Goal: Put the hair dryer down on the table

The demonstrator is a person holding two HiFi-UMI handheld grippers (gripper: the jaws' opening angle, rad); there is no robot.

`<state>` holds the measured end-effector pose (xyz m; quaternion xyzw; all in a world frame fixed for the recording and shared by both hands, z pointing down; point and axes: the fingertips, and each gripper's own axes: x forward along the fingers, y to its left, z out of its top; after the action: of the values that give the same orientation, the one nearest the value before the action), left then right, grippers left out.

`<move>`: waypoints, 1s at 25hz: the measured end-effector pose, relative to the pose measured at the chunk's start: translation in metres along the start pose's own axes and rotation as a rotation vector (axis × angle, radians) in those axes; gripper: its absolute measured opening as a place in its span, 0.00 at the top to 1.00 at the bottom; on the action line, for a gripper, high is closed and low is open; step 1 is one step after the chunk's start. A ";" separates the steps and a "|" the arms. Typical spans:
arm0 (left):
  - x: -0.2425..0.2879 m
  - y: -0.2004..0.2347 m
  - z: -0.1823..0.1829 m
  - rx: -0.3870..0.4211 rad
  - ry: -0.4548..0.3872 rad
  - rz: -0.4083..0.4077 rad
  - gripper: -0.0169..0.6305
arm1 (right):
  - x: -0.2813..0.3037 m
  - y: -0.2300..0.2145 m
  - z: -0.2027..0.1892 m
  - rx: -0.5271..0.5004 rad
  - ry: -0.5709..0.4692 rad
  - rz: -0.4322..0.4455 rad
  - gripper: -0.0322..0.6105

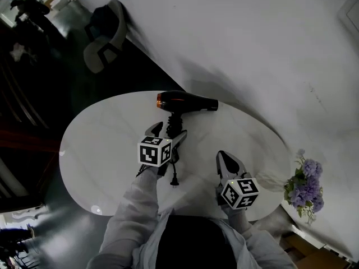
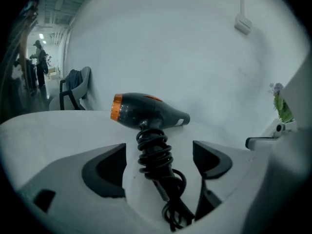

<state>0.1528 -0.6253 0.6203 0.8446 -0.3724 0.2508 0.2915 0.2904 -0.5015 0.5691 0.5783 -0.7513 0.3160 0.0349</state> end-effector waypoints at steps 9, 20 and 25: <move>-0.081 -0.020 0.011 -0.051 -0.137 -0.101 0.51 | -0.040 0.033 0.001 -0.039 -0.056 -0.036 0.93; -0.176 -0.065 0.001 -0.016 -0.260 -0.280 0.86 | -0.118 0.092 0.009 -0.091 -0.176 -0.123 0.93; -0.215 -0.071 -0.018 -0.005 -0.291 -0.305 0.92 | -0.148 0.119 0.002 -0.109 -0.218 -0.152 0.93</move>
<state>0.0762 -0.4700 0.4733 0.9178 -0.2792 0.0779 0.2714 0.2334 -0.3615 0.4538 0.6616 -0.7208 0.2065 0.0082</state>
